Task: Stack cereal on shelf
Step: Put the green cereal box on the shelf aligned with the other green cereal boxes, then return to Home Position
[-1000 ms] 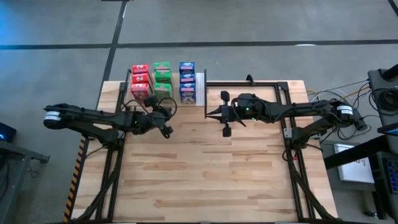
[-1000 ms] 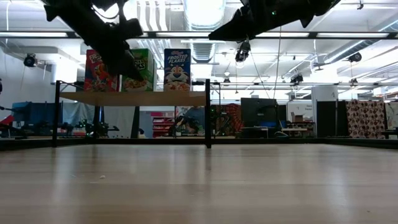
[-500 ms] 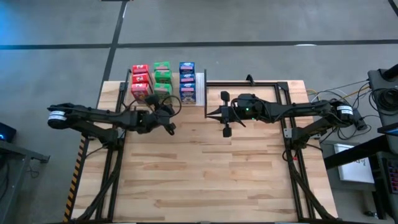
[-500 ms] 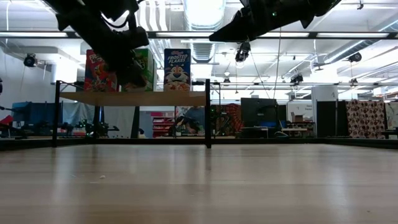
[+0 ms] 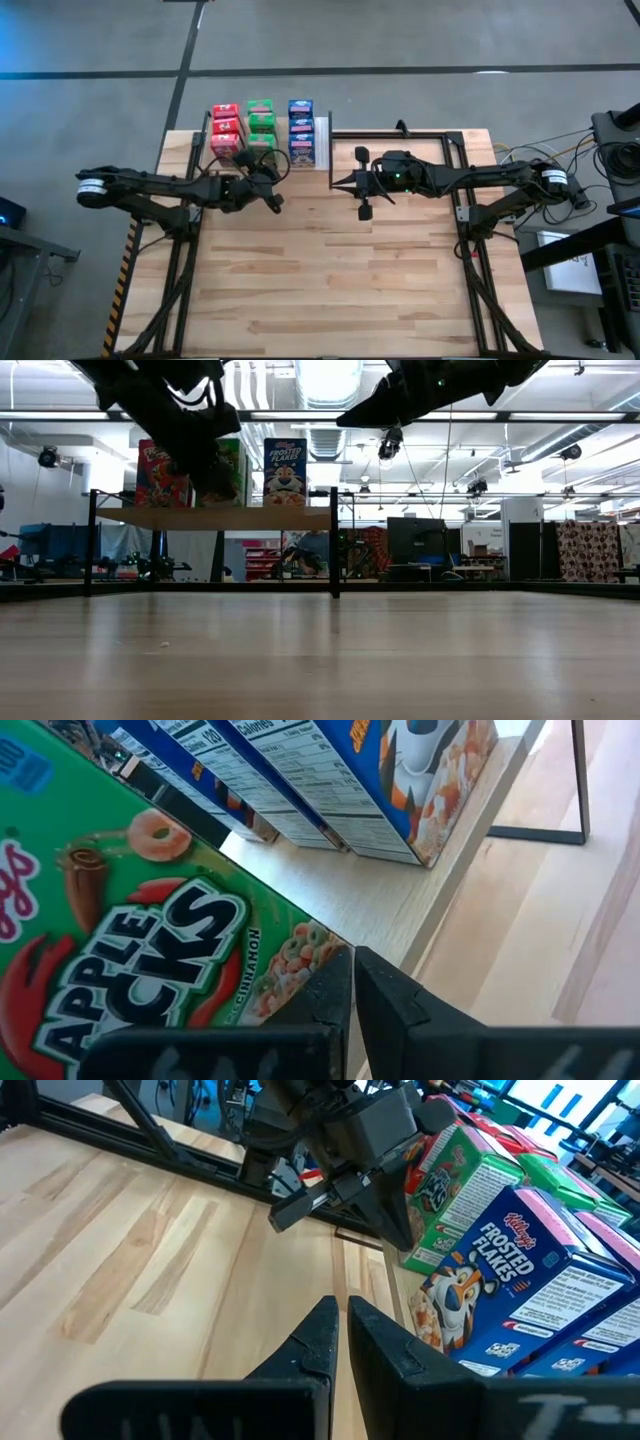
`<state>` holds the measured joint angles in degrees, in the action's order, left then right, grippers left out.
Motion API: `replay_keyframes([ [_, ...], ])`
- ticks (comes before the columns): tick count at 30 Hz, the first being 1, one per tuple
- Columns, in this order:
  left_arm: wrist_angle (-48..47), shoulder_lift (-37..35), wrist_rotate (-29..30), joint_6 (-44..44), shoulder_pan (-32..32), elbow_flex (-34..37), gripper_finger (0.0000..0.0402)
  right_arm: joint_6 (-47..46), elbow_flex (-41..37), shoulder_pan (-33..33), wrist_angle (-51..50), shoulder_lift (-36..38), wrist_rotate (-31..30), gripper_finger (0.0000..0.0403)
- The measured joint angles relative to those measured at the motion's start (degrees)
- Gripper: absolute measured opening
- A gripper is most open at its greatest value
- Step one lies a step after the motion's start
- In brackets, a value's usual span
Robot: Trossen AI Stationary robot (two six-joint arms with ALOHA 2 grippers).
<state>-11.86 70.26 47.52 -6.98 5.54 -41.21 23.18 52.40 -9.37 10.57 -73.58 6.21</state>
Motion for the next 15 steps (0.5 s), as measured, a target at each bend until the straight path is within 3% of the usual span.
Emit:
replay_keyframes([
  [11, 0.24, -2.27, -0.12, -2.03, -1.55, -0.63, 0.0, 0.57, -0.17, -0.02, -0.9, 0.0, -0.24, 0.0018],
  [15, 0.51, -8.39, -5.49, -6.59, -4.09, -1.44, 0.0, 2.53, -1.32, -0.02, -0.67, 0.01, -0.24, 0.0018],
])
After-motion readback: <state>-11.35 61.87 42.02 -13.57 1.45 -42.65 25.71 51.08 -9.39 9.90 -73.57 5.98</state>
